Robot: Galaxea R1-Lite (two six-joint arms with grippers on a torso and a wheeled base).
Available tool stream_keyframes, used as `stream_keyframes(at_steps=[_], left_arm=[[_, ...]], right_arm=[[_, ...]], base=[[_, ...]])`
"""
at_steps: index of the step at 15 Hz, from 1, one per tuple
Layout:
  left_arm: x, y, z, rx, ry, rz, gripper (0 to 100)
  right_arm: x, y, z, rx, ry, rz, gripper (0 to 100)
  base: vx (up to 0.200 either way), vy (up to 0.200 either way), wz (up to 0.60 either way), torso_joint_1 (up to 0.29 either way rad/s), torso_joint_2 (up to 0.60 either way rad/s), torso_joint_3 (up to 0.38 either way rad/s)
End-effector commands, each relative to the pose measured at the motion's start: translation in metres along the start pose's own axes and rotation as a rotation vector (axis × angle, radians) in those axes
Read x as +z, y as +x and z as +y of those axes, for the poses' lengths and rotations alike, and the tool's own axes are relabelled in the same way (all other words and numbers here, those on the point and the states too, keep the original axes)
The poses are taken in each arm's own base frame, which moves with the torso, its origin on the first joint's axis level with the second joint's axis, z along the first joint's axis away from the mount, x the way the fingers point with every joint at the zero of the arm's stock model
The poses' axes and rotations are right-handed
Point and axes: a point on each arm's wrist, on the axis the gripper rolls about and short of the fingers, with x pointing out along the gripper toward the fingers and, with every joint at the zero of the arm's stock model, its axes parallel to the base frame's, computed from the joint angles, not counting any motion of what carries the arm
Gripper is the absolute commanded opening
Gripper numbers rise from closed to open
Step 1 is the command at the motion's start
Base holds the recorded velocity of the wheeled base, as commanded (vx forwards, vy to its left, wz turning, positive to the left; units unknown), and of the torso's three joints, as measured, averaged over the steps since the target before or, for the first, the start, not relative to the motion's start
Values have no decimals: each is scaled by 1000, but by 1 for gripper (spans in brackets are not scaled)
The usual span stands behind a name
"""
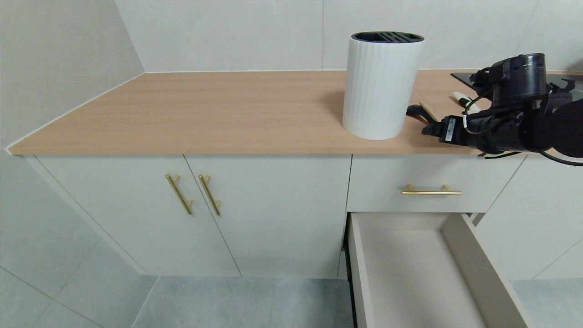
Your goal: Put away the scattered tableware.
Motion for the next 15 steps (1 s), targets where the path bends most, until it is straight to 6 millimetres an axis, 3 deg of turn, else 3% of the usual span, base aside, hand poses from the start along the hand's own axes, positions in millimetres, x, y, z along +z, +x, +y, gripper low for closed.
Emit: stream_keyframes(at_steps=[1, 7, 8, 15], left_arm=[[0, 0, 0, 1, 0, 1, 100], [0, 0, 0, 1, 0, 0, 100], [0, 0, 0, 1, 0, 1, 100], [0, 0, 0, 1, 0, 0, 100]], right_arm=[[-5, 8, 1, -5, -5, 16, 100], [-2, 6, 1, 1, 2, -9, 100], [-2, 6, 1, 1, 3, -9, 0], [2, 0, 1, 4, 5, -20, 0]], base=[[0, 0, 0, 0, 0, 0], [0, 0, 0, 0, 0, 0], [0, 0, 0, 0, 0, 0], [0, 0, 0, 0, 0, 0]])
